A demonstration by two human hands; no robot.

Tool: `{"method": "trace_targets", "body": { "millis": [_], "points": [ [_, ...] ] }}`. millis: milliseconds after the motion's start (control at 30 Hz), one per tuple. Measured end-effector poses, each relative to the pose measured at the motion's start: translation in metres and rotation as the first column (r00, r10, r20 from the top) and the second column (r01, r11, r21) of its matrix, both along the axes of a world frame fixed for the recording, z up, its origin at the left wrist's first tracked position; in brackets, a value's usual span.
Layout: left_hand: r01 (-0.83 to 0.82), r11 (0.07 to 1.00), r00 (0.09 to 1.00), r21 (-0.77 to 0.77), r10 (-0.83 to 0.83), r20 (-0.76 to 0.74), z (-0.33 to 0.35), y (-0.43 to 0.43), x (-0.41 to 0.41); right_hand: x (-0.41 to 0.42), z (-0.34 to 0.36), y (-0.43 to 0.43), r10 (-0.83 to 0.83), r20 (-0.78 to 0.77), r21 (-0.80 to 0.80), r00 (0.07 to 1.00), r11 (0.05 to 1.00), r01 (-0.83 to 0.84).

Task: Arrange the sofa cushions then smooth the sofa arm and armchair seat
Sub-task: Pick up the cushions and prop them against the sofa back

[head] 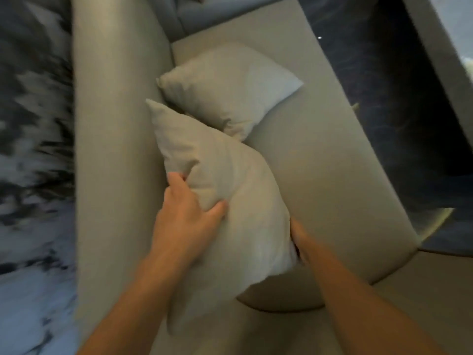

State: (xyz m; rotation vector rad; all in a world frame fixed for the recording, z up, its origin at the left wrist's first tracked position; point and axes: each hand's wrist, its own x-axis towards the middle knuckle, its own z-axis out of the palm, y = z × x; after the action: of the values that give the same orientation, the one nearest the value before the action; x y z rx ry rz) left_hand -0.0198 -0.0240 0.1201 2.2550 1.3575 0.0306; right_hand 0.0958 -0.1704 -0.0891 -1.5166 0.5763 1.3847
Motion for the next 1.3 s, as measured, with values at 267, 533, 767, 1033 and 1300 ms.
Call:
{"method": "trace_targets", "body": {
  "millis": [267, 533, 767, 1033, 1300],
  "points": [
    [-0.113, 0.987, 0.993, -0.111, 0.109, -0.042, -0.045, 0.021, -0.059, -0.058, -0.019, 0.075, 0.205, 0.092, 0.022, 0.974, 0.978, -0.208],
    [0.325, 0.851, 0.761, -0.413, -0.495, -0.42, 0.007, 0.135, -0.009, -0.033, 0.024, 0.093, 0.55, -0.193, -0.09, 0.813, 0.815, -0.572],
    [0.14, 0.945, 0.984, -0.296, -0.099, 0.151, -0.019, 0.208, 0.178, 0.155, 0.05, 0.208, 0.301, 0.568, -0.274, 0.766, 0.947, -0.169],
    [-0.455, 0.753, 0.885, -0.475, 0.441, -0.149, -0.163, 0.256, 0.228, 0.245, 0.009, 0.317, 0.641, 0.683, -0.503, 0.35, 0.761, -0.41],
    [-0.365, 0.795, 0.874, -0.485, 0.472, 0.116, -0.237, 0.239, 0.217, 0.205, -0.074, 0.311, 0.347, 0.835, -0.338, 0.426, 0.936, -0.1]
  ]
}}
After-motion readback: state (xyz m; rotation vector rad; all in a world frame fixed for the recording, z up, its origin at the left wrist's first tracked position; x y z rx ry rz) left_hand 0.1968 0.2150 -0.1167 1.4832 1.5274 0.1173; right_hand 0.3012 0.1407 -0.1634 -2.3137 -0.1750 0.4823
